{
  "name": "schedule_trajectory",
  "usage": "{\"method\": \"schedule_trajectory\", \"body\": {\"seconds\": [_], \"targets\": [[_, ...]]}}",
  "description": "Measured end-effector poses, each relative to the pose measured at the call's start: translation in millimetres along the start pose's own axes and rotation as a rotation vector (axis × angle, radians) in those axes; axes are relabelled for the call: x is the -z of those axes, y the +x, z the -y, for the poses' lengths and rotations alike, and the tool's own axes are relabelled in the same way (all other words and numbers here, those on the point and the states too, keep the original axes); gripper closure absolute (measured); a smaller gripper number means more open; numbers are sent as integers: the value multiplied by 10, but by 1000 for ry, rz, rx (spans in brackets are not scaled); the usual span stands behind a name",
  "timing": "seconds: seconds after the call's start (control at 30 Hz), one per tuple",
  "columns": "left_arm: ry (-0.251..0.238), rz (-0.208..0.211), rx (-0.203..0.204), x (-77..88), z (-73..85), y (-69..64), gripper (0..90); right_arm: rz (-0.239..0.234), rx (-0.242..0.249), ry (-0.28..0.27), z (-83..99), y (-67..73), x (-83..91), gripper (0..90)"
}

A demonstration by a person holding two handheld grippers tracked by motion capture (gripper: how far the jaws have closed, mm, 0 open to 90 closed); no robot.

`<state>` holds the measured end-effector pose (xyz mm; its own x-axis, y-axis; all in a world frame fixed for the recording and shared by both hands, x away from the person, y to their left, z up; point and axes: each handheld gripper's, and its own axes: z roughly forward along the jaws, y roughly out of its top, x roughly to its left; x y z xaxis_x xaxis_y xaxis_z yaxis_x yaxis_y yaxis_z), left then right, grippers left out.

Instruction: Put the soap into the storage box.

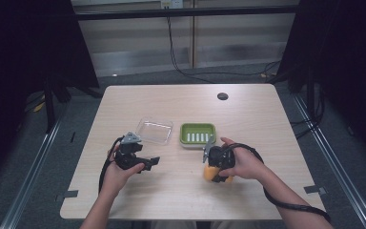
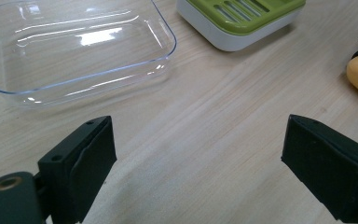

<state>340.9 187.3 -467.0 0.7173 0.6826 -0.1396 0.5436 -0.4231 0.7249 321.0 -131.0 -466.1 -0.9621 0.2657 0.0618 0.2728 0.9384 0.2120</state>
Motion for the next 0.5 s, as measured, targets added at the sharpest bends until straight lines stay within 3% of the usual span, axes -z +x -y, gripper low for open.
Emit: {"method": "schedule_trajectory", "body": {"seconds": [0.13, 0.2, 0.3, 0.4, 0.5], "targets": [[-12, -5, 4, 1, -3, -5, 95, -6, 19, 9, -3, -3, 30, 482], [-12, -3, 4, 1, -3, -8, 95, 9, -10, -1, -2, 5, 47, 485], [-13, -2, 5, 2, -4, -7, 95, 12, -17, -14, 3, 0, 60, 487], [-14, -7, 5, 7, -4, -6, 95, 10, -60, -47, 22, -21, 73, 491], [-13, -2, 5, 3, -4, -6, 95, -5, -87, -43, 36, -39, 83, 494]]}}
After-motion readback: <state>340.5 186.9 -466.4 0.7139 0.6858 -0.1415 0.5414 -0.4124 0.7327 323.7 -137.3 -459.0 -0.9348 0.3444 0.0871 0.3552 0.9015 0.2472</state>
